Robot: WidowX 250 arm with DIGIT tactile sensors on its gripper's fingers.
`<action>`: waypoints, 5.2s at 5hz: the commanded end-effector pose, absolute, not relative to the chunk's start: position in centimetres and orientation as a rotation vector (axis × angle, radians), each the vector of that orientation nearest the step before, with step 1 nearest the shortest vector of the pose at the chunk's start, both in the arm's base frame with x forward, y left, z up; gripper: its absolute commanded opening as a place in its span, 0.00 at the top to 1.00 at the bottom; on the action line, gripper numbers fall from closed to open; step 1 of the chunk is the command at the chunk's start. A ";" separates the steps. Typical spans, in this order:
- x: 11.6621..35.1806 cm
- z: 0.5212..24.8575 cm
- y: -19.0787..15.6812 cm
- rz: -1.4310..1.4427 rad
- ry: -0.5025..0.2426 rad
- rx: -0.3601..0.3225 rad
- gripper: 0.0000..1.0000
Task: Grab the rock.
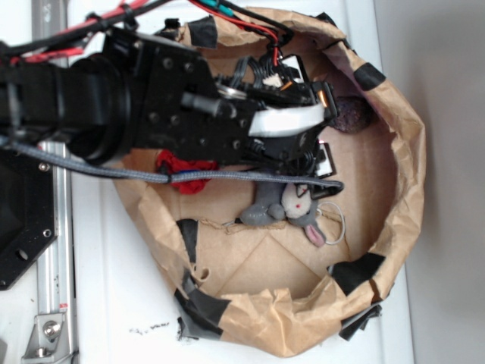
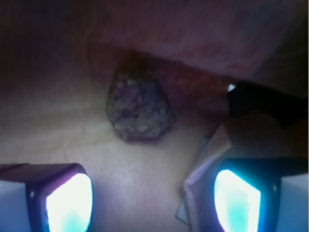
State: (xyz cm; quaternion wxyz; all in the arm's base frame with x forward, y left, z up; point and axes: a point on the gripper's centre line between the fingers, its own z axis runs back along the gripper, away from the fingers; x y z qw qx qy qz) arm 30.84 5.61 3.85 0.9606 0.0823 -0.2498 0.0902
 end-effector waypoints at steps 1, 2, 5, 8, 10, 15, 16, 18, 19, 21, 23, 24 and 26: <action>31.6 4.4 8.7 0.270 -0.491 0.169 0.00; 32.0 4.6 9.4 0.310 -0.484 0.154 0.03; 35.6 4.9 9.1 0.305 -0.548 0.111 0.18; 34.9 4.9 4.9 0.081 -0.543 0.067 0.06; 34.0 5.9 3.7 0.042 -0.548 0.040 1.00; 33.7 5.9 4.3 0.019 -0.540 0.076 0.00; 34.3 4.7 4.1 0.010 -0.543 0.053 0.00; 34.8 2.9 3.3 0.017 -0.514 0.066 1.00; 34.4 3.3 3.5 0.013 -0.500 0.072 1.00; 31.6 11.6 3.0 0.174 -0.380 -0.043 1.00; 28.0 20.1 1.2 0.153 -0.406 -0.081 1.00; 27.5 20.6 0.6 0.131 -0.367 -0.084 1.00; 27.0 19.8 0.8 0.140 -0.297 -0.077 1.00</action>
